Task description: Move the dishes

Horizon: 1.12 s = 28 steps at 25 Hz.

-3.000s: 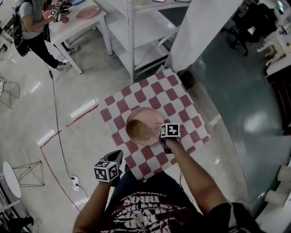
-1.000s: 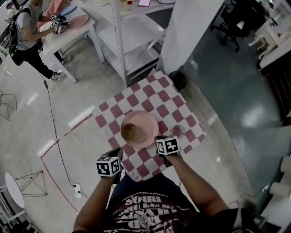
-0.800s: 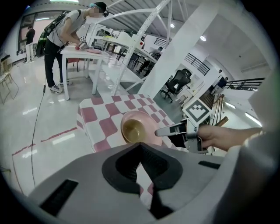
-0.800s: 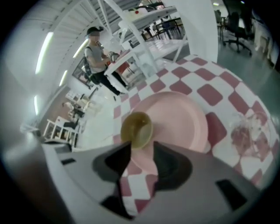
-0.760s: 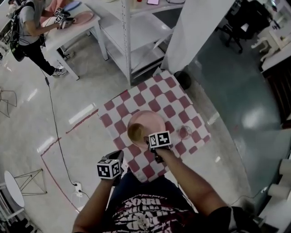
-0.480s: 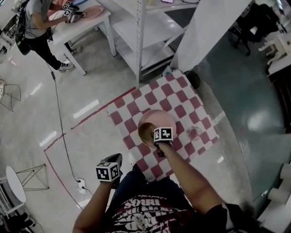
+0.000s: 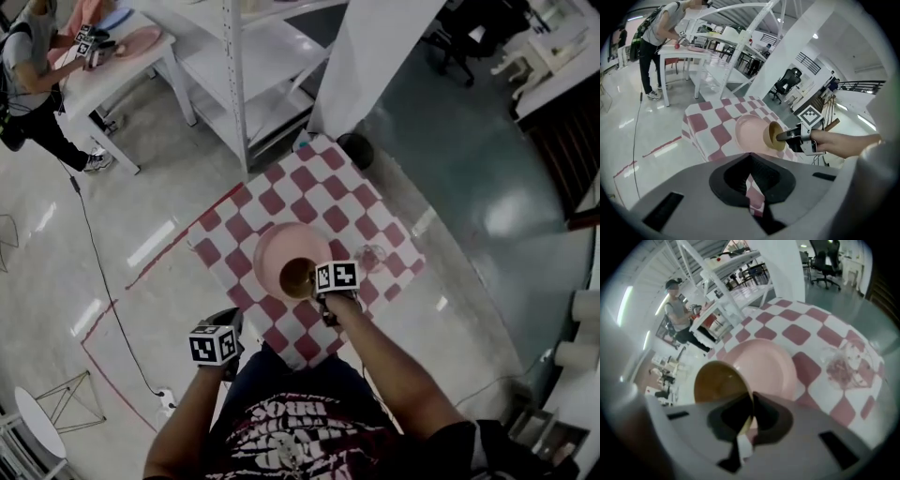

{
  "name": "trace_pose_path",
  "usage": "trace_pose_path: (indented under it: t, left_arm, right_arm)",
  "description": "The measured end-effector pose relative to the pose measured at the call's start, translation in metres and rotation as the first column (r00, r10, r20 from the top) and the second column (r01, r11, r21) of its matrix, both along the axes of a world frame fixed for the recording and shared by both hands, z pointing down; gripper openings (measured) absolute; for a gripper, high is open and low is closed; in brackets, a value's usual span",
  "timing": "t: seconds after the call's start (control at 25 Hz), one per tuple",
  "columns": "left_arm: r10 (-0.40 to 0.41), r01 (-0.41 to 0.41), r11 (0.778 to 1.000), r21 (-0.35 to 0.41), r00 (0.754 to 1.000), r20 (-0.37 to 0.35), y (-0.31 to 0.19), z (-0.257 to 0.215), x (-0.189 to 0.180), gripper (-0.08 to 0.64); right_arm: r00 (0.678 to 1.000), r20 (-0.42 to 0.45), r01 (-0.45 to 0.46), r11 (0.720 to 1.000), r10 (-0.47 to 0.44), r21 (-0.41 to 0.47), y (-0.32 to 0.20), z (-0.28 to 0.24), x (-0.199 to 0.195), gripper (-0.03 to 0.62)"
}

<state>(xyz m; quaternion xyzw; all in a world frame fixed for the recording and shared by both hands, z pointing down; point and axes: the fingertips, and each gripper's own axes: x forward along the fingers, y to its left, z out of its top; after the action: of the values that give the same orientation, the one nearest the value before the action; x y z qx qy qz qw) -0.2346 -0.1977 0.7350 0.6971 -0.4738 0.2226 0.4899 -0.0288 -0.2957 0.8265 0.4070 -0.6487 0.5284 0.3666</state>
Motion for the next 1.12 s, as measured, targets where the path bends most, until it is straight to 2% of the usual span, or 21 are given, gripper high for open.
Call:
trace_pose_path:
  t: [0.2, 0.4, 0.64, 0.84, 0.92, 1.04, 1.12]
  left_arm:
    - [0.097, -0.097, 0.995, 0.03, 0.995, -0.003, -0.022, -0.011, 0.044, 0.028]
    - [0.121, -0.121, 0.992, 0.027, 0.993, 0.011, -0.019, -0.019, 0.065, 0.028]
    - [0.035, -0.036, 0.999, 0.014, 0.999, 0.039, -0.006, -0.019, 0.061, 0.028]
    - [-0.038, 0.037, 0.999, 0.013, 0.998, 0.05, 0.009, -0.024, 0.053, 0.028]
    - [-0.052, 0.05, 0.998, 0.032, 0.997, 0.05, 0.007, -0.031, 0.051, 0.028]
    - [-0.067, 0.064, 0.996, 0.064, 0.997, 0.048, 0.001, -0.043, 0.048, 0.028]
    - [-0.08, 0.076, 0.993, 0.09, 0.996, 0.045, -0.003, -0.052, 0.043, 0.028]
  right_arm:
    - [0.995, -0.074, -0.071, 0.997, 0.069, -0.027, 0.03, 0.006, 0.084, 0.037]
    - [0.987, -0.104, -0.134, 0.988, 0.126, -0.078, 0.05, 0.029, 0.134, 0.037]
    - [0.989, -0.136, -0.075, 0.994, 0.063, -0.08, 0.049, 0.055, 0.152, 0.038]
    - [0.993, -0.115, -0.032, 0.997, 0.023, -0.077, 0.05, 0.058, 0.149, 0.044]
    - [0.992, -0.124, -0.023, 0.998, 0.016, -0.053, 0.047, 0.051, 0.151, 0.061]
    - [0.99, -0.136, -0.023, 0.999, 0.019, -0.026, 0.046, 0.038, 0.16, 0.141]
    - [0.991, -0.135, -0.013, 1.0, 0.015, 0.009, 0.047, 0.02, 0.163, 0.16]
